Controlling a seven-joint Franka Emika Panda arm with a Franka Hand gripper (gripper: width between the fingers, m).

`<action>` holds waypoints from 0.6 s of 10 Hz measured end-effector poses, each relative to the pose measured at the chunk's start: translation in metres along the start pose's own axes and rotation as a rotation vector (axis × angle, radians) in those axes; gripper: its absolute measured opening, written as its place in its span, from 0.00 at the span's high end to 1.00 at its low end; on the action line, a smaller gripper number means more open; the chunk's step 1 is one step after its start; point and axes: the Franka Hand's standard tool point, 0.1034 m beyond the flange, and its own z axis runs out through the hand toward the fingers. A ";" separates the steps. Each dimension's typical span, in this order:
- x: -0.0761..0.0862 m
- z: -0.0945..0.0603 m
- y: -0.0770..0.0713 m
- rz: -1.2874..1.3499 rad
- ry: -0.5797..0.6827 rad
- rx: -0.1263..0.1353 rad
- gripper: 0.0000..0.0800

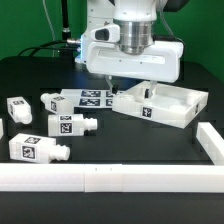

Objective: Assemble one leg

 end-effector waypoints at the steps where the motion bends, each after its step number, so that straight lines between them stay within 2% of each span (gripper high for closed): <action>1: 0.000 0.003 -0.004 0.006 -0.001 0.000 0.19; 2: -0.001 0.003 -0.010 -0.014 -0.001 -0.001 0.19; 4: -0.001 0.003 -0.009 -0.020 -0.001 -0.001 0.22; 5: -0.001 0.003 -0.009 -0.021 -0.001 -0.001 0.44; 6: -0.001 0.003 -0.009 -0.022 -0.001 -0.001 0.44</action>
Offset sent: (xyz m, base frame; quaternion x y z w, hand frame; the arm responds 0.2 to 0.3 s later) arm 0.0000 0.0000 0.0000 0.0000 0.0000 0.0000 1.0000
